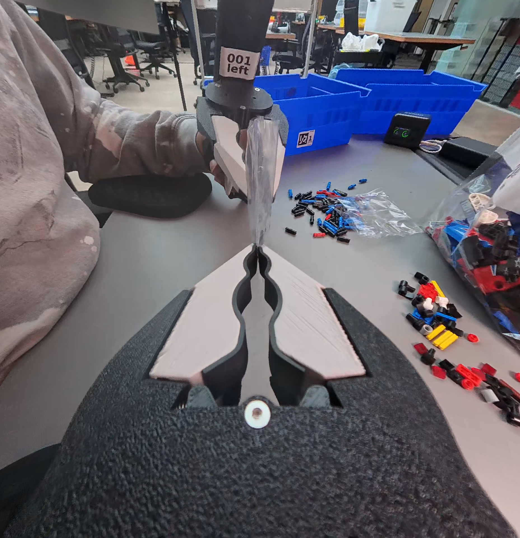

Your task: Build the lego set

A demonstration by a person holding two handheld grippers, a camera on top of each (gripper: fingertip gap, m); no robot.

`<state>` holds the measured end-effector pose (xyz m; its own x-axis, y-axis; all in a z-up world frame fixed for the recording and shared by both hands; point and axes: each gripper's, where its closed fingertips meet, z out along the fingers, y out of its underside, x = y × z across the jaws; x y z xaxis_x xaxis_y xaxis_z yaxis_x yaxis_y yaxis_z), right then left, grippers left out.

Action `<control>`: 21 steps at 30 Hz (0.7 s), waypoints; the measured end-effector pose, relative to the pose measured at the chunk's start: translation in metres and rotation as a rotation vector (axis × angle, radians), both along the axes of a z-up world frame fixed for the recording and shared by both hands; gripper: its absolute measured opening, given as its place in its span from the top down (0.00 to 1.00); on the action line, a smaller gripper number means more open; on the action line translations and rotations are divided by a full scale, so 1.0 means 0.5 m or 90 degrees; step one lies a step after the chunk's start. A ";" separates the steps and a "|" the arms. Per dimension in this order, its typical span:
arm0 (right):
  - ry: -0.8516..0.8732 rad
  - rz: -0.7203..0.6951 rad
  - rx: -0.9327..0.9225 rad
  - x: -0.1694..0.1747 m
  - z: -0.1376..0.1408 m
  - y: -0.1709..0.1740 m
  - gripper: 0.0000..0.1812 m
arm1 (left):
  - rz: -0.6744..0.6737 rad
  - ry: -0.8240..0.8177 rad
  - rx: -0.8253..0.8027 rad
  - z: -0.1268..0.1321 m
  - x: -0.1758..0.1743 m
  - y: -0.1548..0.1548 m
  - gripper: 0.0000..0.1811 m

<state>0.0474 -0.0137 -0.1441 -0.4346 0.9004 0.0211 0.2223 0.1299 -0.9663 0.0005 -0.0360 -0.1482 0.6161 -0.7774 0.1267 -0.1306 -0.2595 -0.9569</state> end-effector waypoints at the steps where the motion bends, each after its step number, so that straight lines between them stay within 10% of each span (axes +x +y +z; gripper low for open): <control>1: -0.006 0.003 0.001 0.001 -0.005 -0.002 1.00 | -0.008 0.014 -0.003 -0.006 0.006 -0.003 0.95; 12: -0.077 -0.018 0.024 -0.026 -0.063 0.011 0.99 | 0.044 0.107 -0.064 -0.062 -0.001 0.020 1.00; 21: -0.167 -0.251 0.072 -0.008 -0.072 0.263 0.89 | 0.017 0.084 -0.092 -0.065 -0.020 0.006 0.99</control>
<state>0.0436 0.1175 -0.1803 -0.0642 0.9959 0.0639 0.5096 0.0878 -0.8559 -0.0093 -0.0330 -0.1807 0.6555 -0.7397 0.1520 -0.2439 -0.3979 -0.8844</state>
